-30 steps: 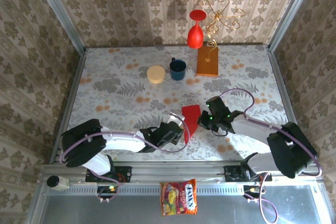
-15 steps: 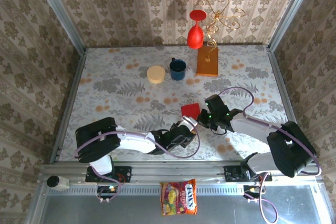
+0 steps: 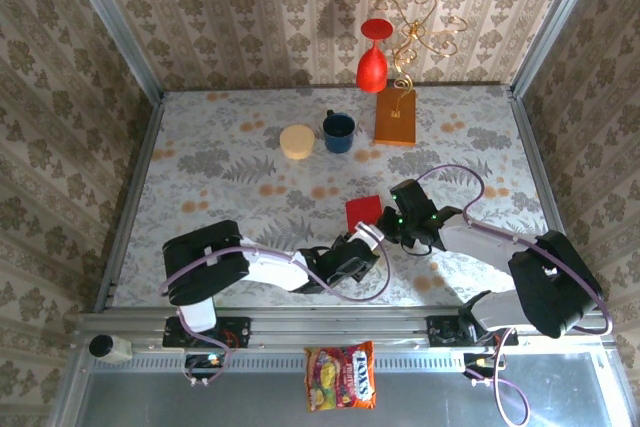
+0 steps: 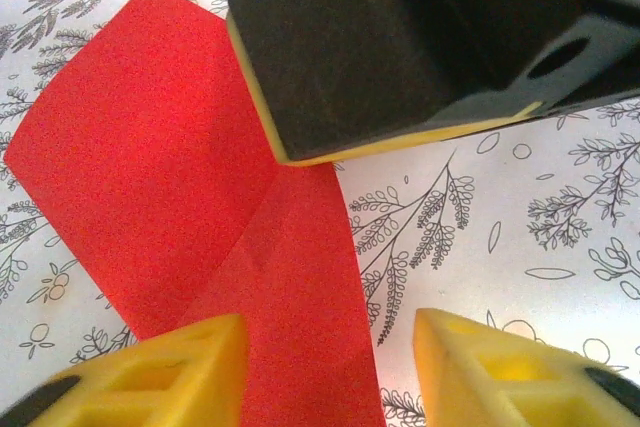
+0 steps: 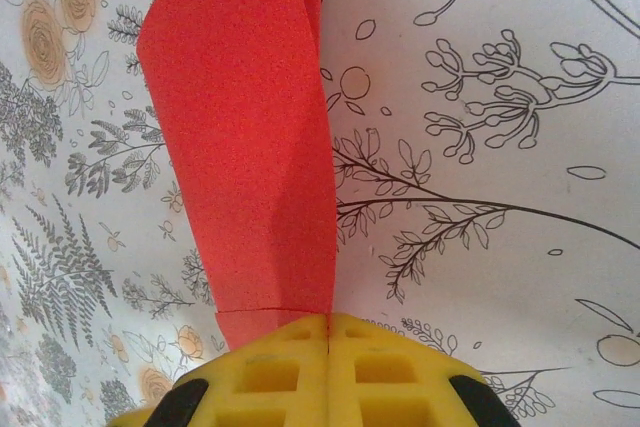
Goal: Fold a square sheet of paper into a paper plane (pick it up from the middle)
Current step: Fold the wing for the fifth time at the center of the table.
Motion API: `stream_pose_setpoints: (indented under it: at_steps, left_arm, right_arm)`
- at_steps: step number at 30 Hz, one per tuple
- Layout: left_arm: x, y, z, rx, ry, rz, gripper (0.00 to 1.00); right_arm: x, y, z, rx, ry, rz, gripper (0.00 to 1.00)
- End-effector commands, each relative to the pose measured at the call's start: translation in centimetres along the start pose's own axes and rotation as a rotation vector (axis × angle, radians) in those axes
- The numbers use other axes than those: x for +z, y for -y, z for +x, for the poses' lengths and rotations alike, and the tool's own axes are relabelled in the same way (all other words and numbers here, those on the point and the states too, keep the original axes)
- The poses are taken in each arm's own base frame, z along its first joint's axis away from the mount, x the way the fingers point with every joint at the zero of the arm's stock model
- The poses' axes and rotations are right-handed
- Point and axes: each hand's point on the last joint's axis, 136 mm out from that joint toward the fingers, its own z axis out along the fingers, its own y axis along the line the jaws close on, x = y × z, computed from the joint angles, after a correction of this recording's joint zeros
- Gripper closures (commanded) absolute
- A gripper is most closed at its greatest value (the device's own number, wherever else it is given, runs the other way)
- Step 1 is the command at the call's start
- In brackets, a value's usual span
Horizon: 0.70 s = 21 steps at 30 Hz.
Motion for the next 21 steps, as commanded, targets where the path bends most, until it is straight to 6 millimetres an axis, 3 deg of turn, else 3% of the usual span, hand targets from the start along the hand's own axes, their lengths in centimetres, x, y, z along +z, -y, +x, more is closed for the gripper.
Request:
stream_pose_setpoints:
  at_steps: [1, 7, 13, 14, 17, 21]
  left_arm:
    - [0.4, 0.0, -0.1, 0.029, -0.002, -0.021, 0.64]
    - [0.5, 0.1, 0.4, 0.022, -0.012, -0.005, 0.87]
    - [0.6, -0.5, 1.4, -0.019, -0.028, 0.008, 1.0]
    - [0.6, -0.7, 1.5, -0.034, -0.027, 0.012, 1.0]
    - [0.3, -1.0, 1.7, -0.077, -0.017, 0.05, 1.0]
    - [-0.5, -1.0, 1.4, -0.142, -0.003, 0.127, 1.0]
  right_arm:
    - [0.0, -0.1, 0.2, 0.005, -0.008, 0.01, 1.0]
    - [-0.1, 0.1, 0.5, 0.011, -0.011, 0.008, 1.0]
    - [-0.4, 0.1, 0.8, 0.018, -0.016, -0.008, 1.0]
    - [-0.5, 0.0, 0.9, 0.018, -0.017, -0.013, 0.97]
    - [-1.4, -0.3, 0.6, 0.004, -0.007, -0.02, 0.73]
    - [-3.5, -0.8, -1.0, -0.049, 0.048, -0.008, 0.64]
